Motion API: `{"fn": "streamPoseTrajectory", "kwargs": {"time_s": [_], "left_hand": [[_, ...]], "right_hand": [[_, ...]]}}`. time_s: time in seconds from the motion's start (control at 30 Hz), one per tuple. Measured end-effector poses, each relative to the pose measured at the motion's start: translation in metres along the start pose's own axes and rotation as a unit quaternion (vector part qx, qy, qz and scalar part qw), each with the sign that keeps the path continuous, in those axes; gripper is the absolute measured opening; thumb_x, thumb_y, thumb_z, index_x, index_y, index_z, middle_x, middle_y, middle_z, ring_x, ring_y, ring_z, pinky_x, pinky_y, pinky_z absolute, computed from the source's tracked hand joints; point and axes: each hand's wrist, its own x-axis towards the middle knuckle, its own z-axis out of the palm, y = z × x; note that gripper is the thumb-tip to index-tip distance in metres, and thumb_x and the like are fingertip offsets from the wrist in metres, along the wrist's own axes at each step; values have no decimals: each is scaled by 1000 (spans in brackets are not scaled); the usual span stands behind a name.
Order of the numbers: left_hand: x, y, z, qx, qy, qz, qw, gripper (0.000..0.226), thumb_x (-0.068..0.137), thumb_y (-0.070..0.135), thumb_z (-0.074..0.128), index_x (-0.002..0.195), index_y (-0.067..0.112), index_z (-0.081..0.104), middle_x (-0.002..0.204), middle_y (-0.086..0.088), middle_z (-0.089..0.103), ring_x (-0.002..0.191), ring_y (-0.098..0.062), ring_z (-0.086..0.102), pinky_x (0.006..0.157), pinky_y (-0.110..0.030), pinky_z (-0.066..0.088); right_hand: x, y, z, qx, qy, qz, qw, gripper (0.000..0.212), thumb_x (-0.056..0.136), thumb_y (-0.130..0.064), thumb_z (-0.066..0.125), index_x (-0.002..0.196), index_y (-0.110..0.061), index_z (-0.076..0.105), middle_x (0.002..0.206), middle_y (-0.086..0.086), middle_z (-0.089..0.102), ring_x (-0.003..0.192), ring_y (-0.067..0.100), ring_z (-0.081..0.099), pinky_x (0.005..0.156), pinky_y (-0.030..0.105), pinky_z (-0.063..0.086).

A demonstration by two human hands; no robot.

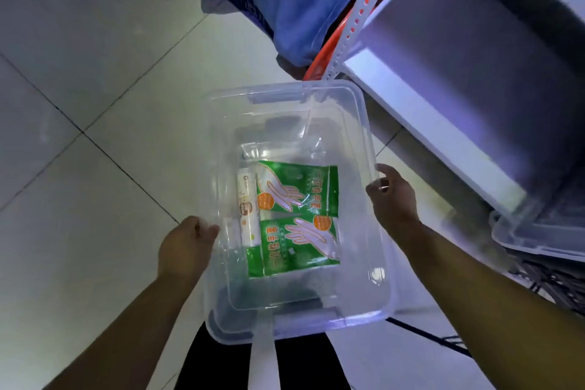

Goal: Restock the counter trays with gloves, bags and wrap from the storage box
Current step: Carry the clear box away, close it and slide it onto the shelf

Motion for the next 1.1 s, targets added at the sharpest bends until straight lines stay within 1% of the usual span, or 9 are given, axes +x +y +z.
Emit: {"fn": "streamPoseTrajectory", "kwargs": {"time_s": [0.07,0.17,0.3,0.5,0.63,0.77,0.87,1.0,1.1], "left_hand": [[34,-6,26,-2,-11,-10,1000,25,86,29,57,75,7,57,72,-14,67,72,-33,63,70,-35,47],[70,-13,59,-21,-20,-26,999,23,85,27,58,76,6,59,73,-16,67,73,-34,64,76,-40,52],[95,-20,89,-32,-39,-30,998,19,85,26,55,74,10,60,68,-11,68,68,-31,65,73,-39,52],[97,-28,112,-10,-62,4,998,17,87,21,52,81,11,63,71,-7,68,68,-27,64,69,-34,49],[96,-24,113,22,-64,10,998,22,88,15,52,105,5,61,93,-17,70,84,-34,64,82,-36,48],[86,-1,98,55,-8,19,998,32,86,14,56,117,4,56,113,-17,65,102,-36,60,86,-37,44],[75,28,82,51,4,81,995,26,85,11,57,111,8,61,114,-15,62,102,-33,59,85,-35,43],[49,91,64,56,-19,217,974,10,85,10,56,87,18,61,96,-11,66,81,-28,58,68,-31,40],[25,141,55,75,-44,295,951,13,85,12,55,93,17,64,98,-9,66,87,-30,60,70,-32,41]], "right_hand": [[23,15,25,-6,-5,16,1000,37,89,-14,53,126,-19,51,91,1,60,71,16,56,55,20,46],[50,35,54,-15,-5,13,1000,38,90,-14,53,128,-17,50,94,3,60,82,22,58,70,32,52],[73,52,76,-39,7,-9,999,38,90,-12,52,127,-15,50,96,6,62,87,27,60,78,41,55],[84,67,84,-41,18,19,999,41,90,-10,49,129,-18,50,101,6,62,90,27,59,82,39,53],[84,69,82,-36,15,28,999,41,90,-8,48,129,-18,50,107,9,66,95,29,61,85,38,52],[68,67,65,-39,3,17,999,38,88,-6,51,125,-14,55,118,11,65,103,27,61,88,27,44],[42,62,36,-35,46,2,998,30,89,-7,52,117,-12,62,119,8,66,102,20,62,89,22,42],[3,55,-30,-9,155,-32,987,22,89,-4,53,102,-13,68,104,4,68,86,10,57,77,19,43],[-27,53,-88,13,260,-35,965,22,88,-2,53,97,-14,69,93,1,63,80,13,56,71,23,45]]}}
